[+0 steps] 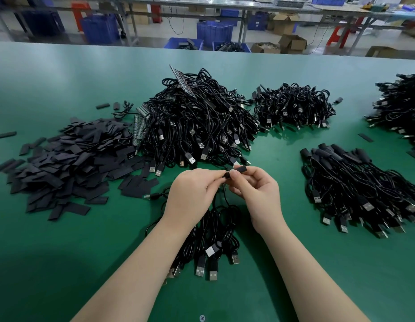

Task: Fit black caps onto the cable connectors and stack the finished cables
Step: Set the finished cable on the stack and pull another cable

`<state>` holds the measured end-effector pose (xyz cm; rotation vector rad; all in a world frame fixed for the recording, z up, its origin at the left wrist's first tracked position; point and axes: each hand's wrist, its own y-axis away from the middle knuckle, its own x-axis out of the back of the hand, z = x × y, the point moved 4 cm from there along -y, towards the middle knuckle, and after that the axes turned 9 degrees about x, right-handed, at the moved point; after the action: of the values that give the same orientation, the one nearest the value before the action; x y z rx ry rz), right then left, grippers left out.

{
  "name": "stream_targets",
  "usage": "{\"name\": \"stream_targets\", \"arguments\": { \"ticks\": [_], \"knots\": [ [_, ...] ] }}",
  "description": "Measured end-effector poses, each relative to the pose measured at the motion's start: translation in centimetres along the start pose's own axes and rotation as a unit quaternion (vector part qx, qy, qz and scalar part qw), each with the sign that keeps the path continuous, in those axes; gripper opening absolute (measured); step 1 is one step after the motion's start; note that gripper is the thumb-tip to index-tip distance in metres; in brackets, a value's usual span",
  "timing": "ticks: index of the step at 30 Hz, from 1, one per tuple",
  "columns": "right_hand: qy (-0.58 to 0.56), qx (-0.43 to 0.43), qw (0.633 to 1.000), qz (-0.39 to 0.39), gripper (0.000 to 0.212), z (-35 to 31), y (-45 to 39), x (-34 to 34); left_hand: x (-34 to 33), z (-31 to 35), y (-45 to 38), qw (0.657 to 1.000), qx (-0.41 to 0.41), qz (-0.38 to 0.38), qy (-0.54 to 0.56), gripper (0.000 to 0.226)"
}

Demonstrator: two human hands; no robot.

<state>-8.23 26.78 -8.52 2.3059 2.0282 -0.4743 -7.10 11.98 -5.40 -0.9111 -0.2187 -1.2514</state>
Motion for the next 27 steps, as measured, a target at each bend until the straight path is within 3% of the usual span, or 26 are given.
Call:
{"name": "stream_targets", "arguments": {
  "ticks": [6,11,27],
  "knots": [
    [-0.031,0.004,0.999,0.025,0.005,-0.08,0.36,-0.12,-0.17,0.27,0.05,1.0,-0.002,0.0,0.0,0.019],
    [-0.046,0.002,0.999,0.029,0.012,-0.1,0.51,-0.3,-0.05,-0.23,-0.02,0.998,0.043,-0.009,0.035,0.02],
    [-0.013,0.018,0.999,0.026,0.014,-0.47,0.74,-0.52,0.17,0.51,-0.02,1.0,-0.009,0.023,-0.01,0.016]
  ]
}}
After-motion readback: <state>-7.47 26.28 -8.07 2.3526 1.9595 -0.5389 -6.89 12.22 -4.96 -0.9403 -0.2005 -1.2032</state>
